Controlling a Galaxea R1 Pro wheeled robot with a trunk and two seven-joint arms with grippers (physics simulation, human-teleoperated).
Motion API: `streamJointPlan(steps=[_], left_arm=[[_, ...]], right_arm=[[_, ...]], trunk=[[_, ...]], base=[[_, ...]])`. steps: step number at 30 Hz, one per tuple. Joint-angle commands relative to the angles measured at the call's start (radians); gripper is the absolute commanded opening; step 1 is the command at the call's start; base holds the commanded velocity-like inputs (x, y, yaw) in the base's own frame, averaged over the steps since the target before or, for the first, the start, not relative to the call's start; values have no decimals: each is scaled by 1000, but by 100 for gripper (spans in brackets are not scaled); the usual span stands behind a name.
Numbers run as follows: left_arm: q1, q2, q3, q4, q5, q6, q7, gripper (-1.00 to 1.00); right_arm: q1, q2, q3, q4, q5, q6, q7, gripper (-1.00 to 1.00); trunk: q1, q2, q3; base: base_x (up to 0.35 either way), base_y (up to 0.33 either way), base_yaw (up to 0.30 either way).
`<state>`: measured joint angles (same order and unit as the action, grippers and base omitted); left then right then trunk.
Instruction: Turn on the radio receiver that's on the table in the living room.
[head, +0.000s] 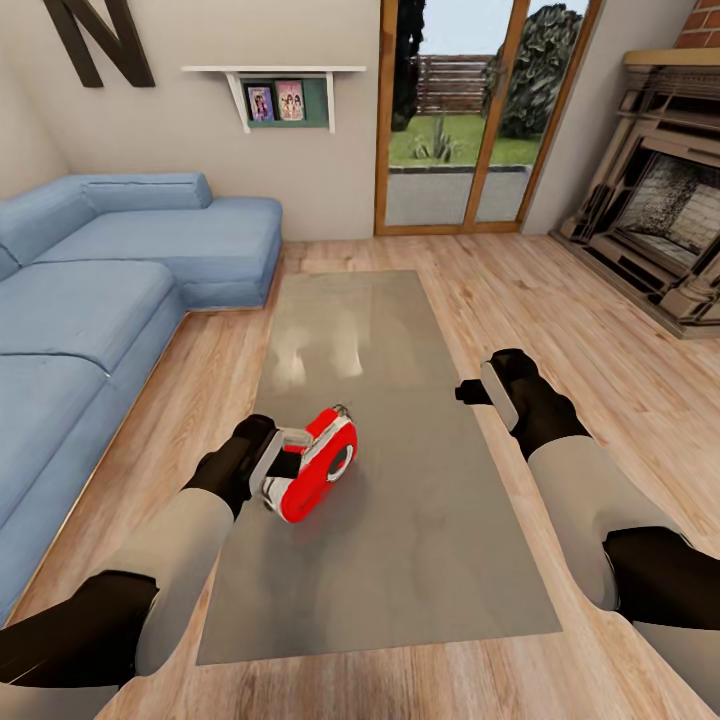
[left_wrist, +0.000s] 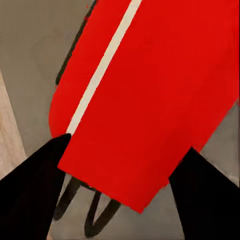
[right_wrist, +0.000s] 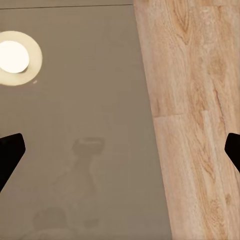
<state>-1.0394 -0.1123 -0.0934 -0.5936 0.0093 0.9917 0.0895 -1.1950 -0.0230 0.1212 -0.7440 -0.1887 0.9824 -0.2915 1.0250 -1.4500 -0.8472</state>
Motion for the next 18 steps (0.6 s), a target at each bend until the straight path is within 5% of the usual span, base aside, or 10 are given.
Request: streamJointPlan(steps=[1, 18], left_arm=[[0, 0, 0, 0, -12, 1, -1, -100], [0, 0, 0, -2, -12, 0, -1, -100]], right_arm=[[0, 0, 0, 0, 0, 0, 0, 100], [0, 0, 0, 0, 0, 0, 0, 100]], trunk=[[0, 0, 0], [0, 0, 0]], base=[[0, 0, 0], [0, 0, 0]])
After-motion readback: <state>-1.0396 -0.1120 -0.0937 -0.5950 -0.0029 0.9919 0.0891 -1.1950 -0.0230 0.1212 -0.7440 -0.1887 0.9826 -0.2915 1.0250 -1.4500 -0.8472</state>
